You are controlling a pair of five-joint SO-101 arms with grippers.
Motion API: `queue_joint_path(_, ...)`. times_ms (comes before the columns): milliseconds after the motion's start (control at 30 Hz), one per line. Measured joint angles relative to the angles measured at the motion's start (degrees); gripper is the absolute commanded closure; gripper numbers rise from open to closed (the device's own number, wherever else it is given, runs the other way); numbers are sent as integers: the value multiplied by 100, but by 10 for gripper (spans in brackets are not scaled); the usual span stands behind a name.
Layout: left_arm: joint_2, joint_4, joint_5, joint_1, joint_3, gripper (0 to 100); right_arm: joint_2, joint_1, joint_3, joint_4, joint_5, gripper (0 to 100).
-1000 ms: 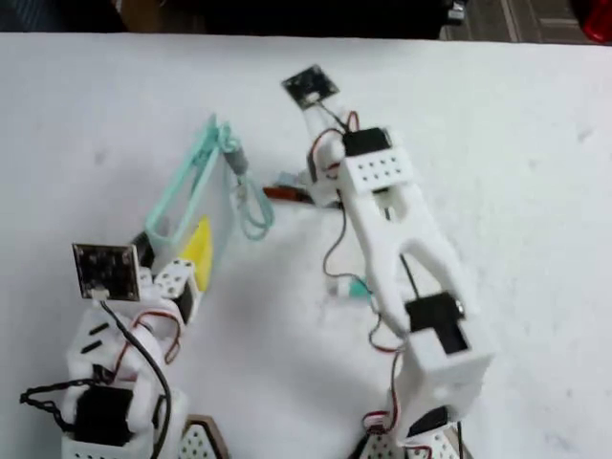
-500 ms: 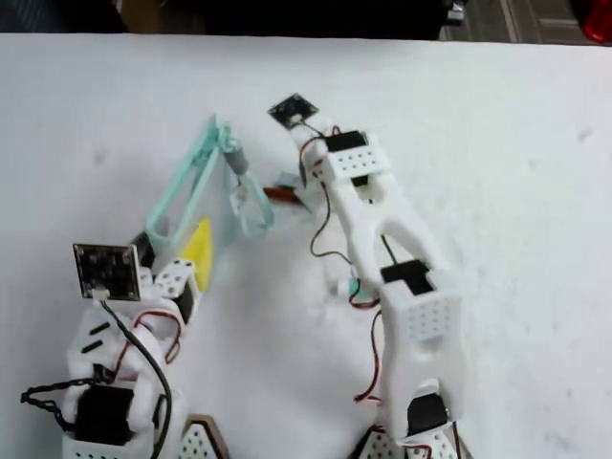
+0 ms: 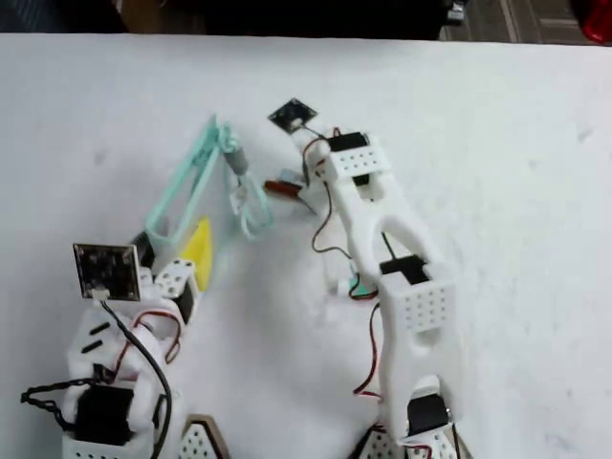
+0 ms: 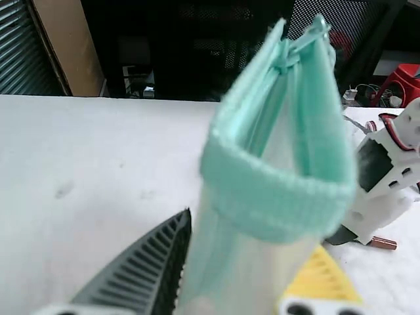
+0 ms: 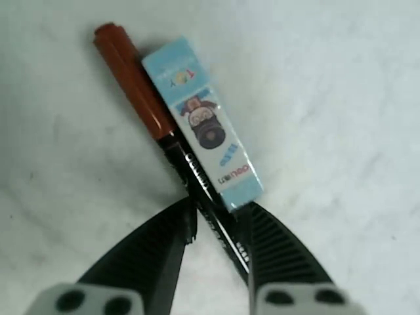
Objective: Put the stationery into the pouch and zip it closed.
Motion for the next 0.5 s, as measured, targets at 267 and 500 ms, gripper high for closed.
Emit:
queue_joint_path(267, 0, 0, 0, 0, 0, 797, -26, 0, -53, 501, 360, 981)
queue_joint_path(500, 0, 0, 0, 0, 0, 797, -756, 0, -18, 1653, 1002, 981)
